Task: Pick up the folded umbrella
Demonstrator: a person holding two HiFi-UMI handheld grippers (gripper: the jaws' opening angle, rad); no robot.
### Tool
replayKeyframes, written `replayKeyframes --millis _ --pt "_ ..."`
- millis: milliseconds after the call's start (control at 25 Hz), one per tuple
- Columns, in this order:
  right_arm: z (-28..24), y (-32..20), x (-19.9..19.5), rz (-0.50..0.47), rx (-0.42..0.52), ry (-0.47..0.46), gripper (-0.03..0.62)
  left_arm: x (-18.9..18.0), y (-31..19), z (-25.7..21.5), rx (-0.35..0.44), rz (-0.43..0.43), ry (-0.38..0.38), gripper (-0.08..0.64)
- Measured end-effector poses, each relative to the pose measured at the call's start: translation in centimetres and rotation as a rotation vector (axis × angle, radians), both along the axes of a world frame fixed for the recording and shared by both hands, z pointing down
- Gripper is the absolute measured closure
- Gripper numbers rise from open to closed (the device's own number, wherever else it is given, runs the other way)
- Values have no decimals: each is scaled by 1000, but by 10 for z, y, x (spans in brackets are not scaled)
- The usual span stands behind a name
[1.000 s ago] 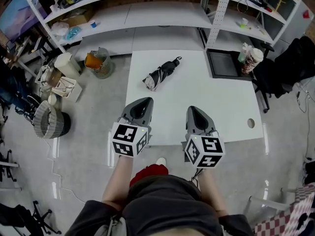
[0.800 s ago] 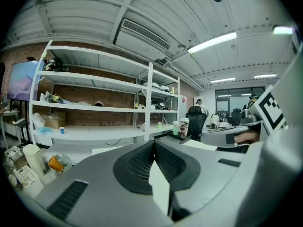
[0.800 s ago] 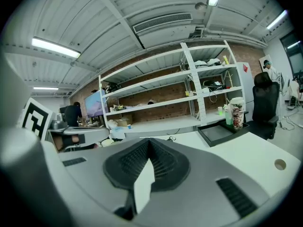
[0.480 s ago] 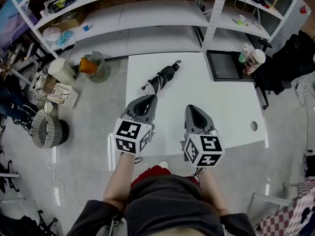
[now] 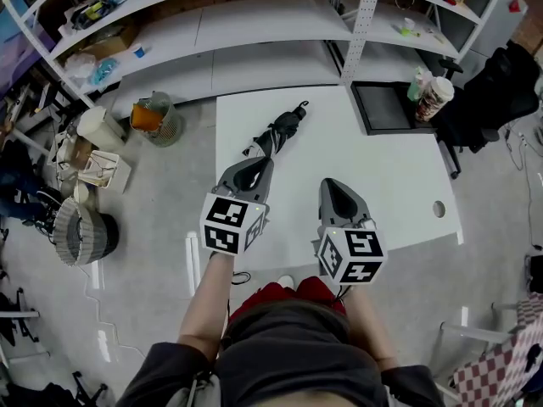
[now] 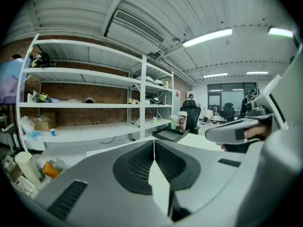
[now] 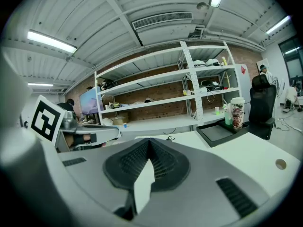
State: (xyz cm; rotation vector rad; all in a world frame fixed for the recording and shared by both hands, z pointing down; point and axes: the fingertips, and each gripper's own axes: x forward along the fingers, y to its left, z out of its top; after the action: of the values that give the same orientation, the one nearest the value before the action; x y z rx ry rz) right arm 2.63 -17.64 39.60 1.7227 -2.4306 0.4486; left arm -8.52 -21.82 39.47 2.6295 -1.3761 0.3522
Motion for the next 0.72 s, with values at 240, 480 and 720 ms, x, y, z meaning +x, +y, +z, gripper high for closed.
replayKeyframes --millis 240,480,720 --pt "1 -4 2 6 -6 4 574 5 -8 10 -38 27 -31 543" --pt "3 -13 2 -4 -13 3 574 7 -19 18 -58 24 -54 540" --pt "13 -27 2 -21 -32 1 574 12 -40 24 -72 26 -79 503"
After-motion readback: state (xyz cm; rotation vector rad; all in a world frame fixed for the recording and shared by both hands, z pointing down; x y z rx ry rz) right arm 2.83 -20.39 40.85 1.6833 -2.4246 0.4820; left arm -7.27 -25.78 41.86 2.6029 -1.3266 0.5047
